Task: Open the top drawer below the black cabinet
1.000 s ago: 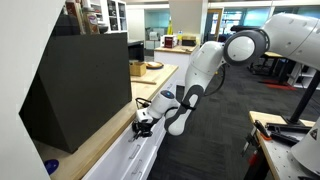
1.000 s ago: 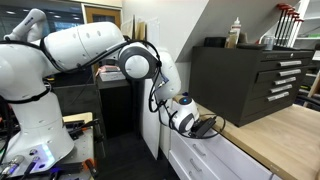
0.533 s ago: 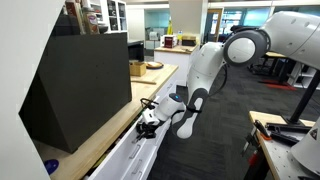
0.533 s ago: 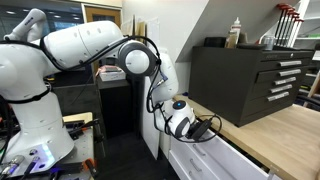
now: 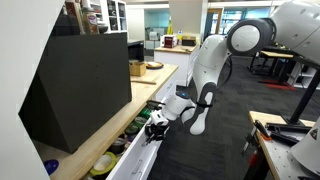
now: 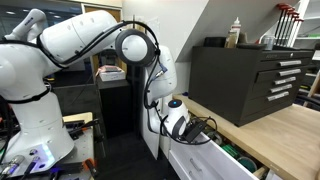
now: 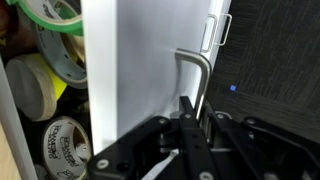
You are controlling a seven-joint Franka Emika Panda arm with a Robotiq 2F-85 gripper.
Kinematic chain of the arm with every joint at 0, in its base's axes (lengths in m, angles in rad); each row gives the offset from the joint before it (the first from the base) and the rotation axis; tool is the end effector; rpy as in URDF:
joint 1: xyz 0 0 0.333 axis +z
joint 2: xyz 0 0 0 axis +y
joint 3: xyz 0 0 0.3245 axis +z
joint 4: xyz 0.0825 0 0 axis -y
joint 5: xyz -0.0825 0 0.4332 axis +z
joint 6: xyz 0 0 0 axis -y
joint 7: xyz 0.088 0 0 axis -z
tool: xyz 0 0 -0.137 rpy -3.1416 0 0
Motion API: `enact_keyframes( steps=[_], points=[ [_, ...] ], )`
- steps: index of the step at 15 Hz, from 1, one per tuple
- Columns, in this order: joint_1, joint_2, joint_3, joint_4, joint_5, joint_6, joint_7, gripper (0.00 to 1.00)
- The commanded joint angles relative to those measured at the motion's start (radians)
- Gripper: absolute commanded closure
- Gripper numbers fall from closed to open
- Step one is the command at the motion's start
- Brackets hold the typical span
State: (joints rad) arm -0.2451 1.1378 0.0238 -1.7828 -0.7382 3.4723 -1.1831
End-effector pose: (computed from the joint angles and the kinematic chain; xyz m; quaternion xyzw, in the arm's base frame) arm 0.6241 -0.0518 -0.0861 0.6350 0.7275 0.2149 0.1456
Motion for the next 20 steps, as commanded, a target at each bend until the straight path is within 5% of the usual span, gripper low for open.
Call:
enact_keyframes(
  steps=[1,12,20],
  points=[
    [-0.002,-0.081,-0.004,-0.159,-0.038,0.011,-0.042,0.93],
    [-0.003,-0.093,-0.028,-0.236,-0.099,0.058,-0.049,0.93],
    [0.023,-0.084,-0.078,-0.231,-0.219,0.079,0.075,0.94]
  ],
)
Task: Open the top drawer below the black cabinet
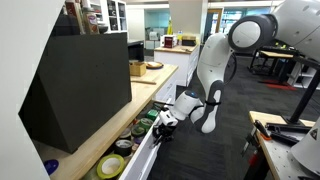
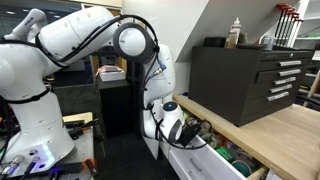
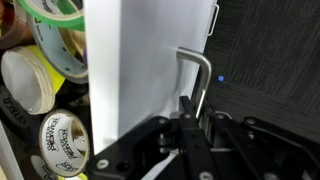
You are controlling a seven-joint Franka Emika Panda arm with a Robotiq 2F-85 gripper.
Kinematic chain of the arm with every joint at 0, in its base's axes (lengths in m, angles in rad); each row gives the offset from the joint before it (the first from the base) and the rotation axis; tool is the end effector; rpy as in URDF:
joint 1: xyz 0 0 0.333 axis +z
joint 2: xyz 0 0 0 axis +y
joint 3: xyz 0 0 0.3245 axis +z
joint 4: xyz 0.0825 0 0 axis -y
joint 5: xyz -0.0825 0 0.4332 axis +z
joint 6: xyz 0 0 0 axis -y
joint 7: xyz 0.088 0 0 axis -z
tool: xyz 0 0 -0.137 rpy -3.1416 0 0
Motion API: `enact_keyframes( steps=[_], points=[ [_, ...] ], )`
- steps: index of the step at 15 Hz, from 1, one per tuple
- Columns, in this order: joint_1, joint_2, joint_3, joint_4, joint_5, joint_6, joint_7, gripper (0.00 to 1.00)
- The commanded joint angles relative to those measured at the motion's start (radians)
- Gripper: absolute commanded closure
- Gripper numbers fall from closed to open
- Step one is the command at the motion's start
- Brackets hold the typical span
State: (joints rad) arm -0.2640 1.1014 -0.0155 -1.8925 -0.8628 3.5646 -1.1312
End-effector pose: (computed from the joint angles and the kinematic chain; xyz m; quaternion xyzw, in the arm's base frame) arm 0.5782 -0.0591 -0.0863 0.6192 0.7417 0.2263 0.1239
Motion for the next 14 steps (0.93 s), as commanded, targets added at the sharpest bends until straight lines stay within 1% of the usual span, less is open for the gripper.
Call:
enact_keyframes(
  steps=[1,3,4,6,8,9,10,11,12,13,14],
  points=[
    [0.043,-0.053,-0.039,-0.121,-0.107,-0.012,0.030,0.64],
    [0.037,-0.077,-0.032,-0.135,-0.143,-0.019,0.053,0.63],
    [0.002,-0.091,0.004,-0.150,-0.148,-0.033,0.025,0.63],
    [0.001,-0.125,0.004,-0.171,-0.165,-0.040,0.034,0.63],
    [-0.004,-0.155,0.012,-0.193,-0.192,-0.064,0.038,0.59],
    [0.005,-0.172,0.006,-0.205,-0.194,-0.078,0.037,0.55],
    [0.032,-0.184,-0.021,-0.207,-0.224,-0.077,0.073,0.47],
    [0.036,-0.193,-0.024,-0.209,-0.234,-0.088,0.069,0.40],
    [0.040,-0.204,-0.027,-0.213,-0.251,-0.092,0.071,0.31],
    [0.040,-0.223,-0.016,-0.235,-0.245,-0.092,0.042,0.25],
    [0.055,-0.237,-0.021,-0.229,-0.281,-0.092,0.077,0.17]
  ],
)
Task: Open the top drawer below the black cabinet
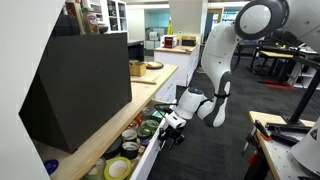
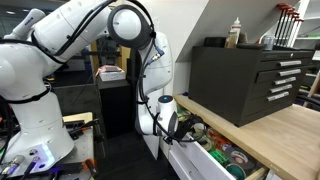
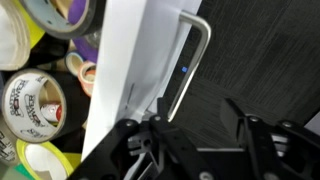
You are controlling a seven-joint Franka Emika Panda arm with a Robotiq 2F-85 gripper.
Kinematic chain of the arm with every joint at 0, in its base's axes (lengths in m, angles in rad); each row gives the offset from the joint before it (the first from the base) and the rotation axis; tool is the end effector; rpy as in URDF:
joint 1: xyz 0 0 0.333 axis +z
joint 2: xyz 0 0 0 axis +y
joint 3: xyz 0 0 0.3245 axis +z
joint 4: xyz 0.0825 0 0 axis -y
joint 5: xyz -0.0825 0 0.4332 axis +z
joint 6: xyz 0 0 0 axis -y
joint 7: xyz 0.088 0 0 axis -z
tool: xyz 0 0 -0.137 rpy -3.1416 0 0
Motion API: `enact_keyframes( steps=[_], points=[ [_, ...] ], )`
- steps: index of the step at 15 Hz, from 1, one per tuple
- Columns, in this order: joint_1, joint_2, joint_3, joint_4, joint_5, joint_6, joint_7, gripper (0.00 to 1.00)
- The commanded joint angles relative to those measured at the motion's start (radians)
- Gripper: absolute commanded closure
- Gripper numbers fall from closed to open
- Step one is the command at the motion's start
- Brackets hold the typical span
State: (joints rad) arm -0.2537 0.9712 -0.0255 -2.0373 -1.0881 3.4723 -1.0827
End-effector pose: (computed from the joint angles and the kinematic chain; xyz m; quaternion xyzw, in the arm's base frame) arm 0.5349 -0.0383 -0.0649 0.5602 0.8049 0.1757 0.0866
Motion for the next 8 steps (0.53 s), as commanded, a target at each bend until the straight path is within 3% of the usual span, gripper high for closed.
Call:
enact_keyframes(
  steps=[1,3,5,8],
  points=[
    [0.050,-0.130,-0.001,-0.106,-0.032,0.000,-0.009,0.11],
    [0.077,-0.162,-0.006,-0.107,-0.067,0.000,0.028,0.01],
    [0.092,-0.198,-0.001,-0.131,-0.084,-0.017,0.033,0.00],
    [0.044,-0.244,0.075,-0.158,-0.102,-0.093,0.032,0.00]
  ],
)
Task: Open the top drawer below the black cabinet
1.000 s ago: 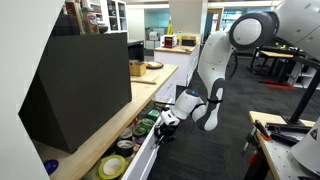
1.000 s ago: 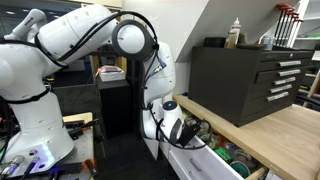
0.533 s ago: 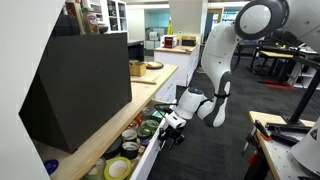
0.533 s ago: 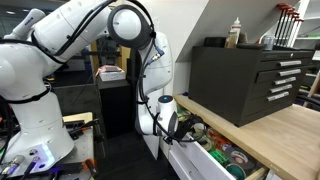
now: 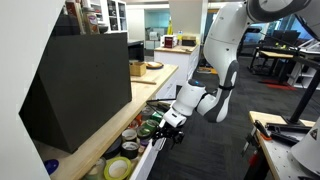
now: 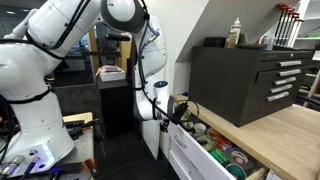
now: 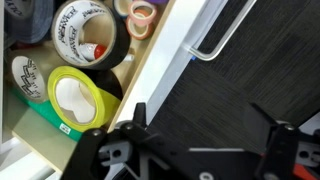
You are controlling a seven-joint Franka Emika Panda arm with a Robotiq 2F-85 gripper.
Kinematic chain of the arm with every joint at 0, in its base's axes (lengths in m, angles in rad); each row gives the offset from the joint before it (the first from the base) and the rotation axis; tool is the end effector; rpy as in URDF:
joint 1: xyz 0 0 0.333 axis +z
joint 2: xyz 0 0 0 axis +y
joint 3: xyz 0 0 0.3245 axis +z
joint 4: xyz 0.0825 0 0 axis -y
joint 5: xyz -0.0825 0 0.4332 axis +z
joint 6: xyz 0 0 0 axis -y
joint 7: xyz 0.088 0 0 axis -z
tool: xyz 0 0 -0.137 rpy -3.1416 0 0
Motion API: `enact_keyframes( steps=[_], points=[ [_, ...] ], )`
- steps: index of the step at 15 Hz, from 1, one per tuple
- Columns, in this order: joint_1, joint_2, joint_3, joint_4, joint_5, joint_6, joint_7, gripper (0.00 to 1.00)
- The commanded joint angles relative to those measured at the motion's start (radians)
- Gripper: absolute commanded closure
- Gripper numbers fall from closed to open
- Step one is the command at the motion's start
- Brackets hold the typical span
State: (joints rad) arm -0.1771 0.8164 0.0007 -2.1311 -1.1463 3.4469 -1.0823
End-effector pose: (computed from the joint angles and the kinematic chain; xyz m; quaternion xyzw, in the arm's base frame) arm 0.5400 0.0196 -0.0063 0.4952 0.8430 0.1858 0.0978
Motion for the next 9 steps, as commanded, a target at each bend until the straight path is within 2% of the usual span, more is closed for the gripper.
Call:
enact_keyframes(
  steps=[1,4,5,6,9],
  points=[
    [-0.050,-0.103,0.077,-0.071,-0.049,-0.094,0.036,0.00],
    [-0.109,-0.135,0.169,-0.083,-0.008,-0.195,0.038,0.00],
    [-0.124,-0.142,0.195,-0.074,0.035,-0.246,0.049,0.00],
    [-0.166,-0.209,0.236,-0.122,0.066,-0.295,0.054,0.00],
    [-0.265,-0.259,0.349,-0.108,0.228,-0.429,0.034,0.00]
  ],
)
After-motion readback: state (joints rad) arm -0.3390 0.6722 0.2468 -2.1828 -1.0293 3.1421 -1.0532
